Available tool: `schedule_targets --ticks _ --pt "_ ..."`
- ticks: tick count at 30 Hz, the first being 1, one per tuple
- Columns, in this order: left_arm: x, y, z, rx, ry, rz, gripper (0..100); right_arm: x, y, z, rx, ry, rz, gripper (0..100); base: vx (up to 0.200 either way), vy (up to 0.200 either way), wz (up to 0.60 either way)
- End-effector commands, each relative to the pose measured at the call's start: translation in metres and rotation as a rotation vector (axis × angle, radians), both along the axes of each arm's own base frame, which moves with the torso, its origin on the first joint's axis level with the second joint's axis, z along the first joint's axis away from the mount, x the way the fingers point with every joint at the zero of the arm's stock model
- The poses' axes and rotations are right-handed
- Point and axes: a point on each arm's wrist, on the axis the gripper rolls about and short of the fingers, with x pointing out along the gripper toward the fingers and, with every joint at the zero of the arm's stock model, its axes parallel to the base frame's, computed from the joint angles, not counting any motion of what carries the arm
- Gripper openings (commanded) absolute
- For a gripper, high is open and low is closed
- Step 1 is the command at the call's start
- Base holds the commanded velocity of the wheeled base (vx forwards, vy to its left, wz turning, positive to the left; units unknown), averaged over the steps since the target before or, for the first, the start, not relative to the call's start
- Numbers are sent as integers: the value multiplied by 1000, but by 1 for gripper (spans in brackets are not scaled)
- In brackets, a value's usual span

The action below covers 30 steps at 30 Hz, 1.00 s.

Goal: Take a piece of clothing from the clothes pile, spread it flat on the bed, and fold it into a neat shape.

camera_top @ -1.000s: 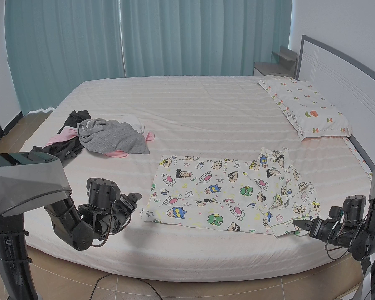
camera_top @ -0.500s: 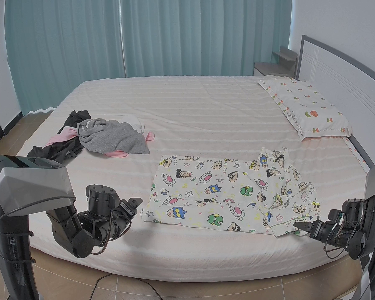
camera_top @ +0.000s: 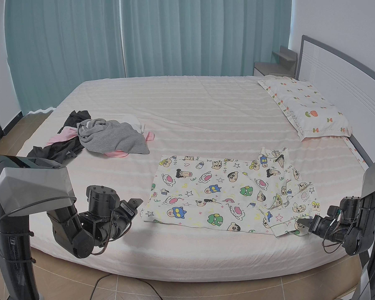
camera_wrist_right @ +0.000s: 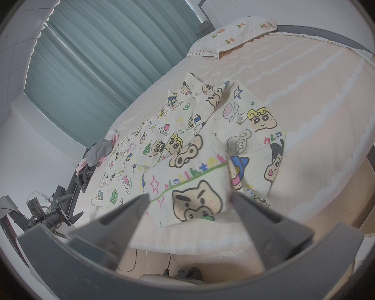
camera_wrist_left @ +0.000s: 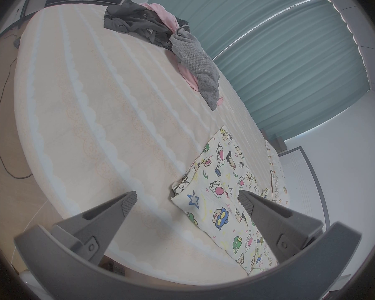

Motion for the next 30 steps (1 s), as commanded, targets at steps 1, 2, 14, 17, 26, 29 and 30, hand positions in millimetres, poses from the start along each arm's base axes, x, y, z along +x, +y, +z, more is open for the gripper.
schedule_targets --ticks 1,2,14,17,26,29,30 --pt "0 0 -1 1 3 1 100 -1 0 1 -3 -9 0 0 0 0 0" --pt "0 0 -1 2 3 0 100 -2 0 0 -2 -4 0 0 0 0 0" --pt "0 0 -1 2 3 0 100 -26 15 26 -12 -14 46 0 0 0 0" --pt "0 0 -2 3 4 1 100 -28 21 27 -24 -8 53 0 0 0 0" --pt "0 0 -2 3 4 0 100 -37 25 23 -87 43 14 100 0 0 0" --pt "0 0 -2 3 4 0 100 -37 28 26 -88 30 25 100 0 0 0" --pt "0 0 -2 3 4 0 100 -37 28 26 -89 30 24 100 0 0 0"
